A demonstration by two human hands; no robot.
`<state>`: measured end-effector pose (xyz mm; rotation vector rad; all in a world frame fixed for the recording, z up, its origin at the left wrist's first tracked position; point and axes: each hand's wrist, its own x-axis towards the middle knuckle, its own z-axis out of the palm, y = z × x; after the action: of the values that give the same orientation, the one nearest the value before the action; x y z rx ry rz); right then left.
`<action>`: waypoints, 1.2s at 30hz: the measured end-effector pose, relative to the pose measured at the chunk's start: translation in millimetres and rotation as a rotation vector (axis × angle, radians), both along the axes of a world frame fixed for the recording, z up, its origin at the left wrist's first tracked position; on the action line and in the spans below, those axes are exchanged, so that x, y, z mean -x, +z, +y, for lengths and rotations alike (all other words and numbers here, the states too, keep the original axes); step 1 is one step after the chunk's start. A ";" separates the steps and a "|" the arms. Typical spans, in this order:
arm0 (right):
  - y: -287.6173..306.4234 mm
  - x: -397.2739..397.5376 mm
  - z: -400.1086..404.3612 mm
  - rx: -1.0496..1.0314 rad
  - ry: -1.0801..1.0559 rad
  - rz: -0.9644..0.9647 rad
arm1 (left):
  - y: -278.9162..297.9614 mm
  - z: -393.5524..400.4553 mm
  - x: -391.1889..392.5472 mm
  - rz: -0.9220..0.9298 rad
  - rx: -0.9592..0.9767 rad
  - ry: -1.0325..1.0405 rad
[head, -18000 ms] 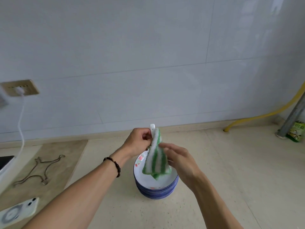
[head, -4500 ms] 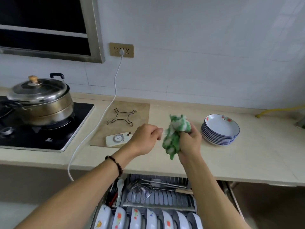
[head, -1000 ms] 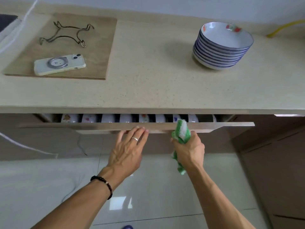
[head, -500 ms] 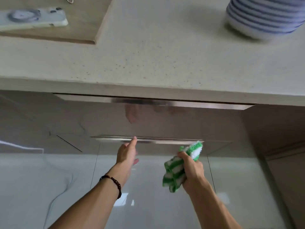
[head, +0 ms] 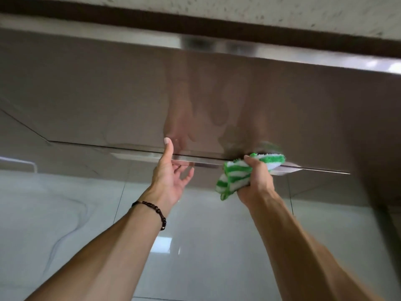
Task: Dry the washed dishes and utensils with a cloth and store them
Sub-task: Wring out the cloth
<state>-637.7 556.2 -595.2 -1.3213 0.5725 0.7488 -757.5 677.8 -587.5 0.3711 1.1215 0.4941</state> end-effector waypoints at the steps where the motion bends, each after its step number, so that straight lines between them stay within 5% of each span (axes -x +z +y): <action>1: 0.5 0.3 1.1 0.016 0.008 0.004 | 0.6 -0.5 0.4 0.018 -0.009 -0.005; 8: -2.4 17.2 -10.5 0.085 0.034 -0.019 | -4.9 -13.5 19.8 0.107 -0.030 -0.057; 11: -2.5 30.0 -17.8 0.144 0.044 -0.027 | 1.5 -34.2 44.3 0.332 -0.203 -0.472; 16: -8.1 75.7 -51.7 0.232 0.041 -0.041 | -17.9 -66.4 84.9 0.765 -1.472 -0.867; 18: -6.0 97.1 -71.1 0.270 0.042 -0.040 | -28.3 -78.3 99.2 0.816 -1.697 -0.984; 22: -6.7 131.0 -106.4 0.322 0.080 -0.031 | -35.0 -105.7 131.8 0.794 -1.594 -1.250; 30: -4.1 174.9 -169.1 0.335 0.270 0.025 | -24.8 -151.6 181.1 0.865 -1.625 -1.329; 36: 21.6 168.1 -203.4 0.391 0.529 -0.041 | 4.5 -170.6 182.3 0.869 -1.408 -1.429</action>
<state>-805.7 352.8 -573.7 -1.8842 0.3437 1.0712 -939.8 507.2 -583.0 2.5548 0.8063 -0.3360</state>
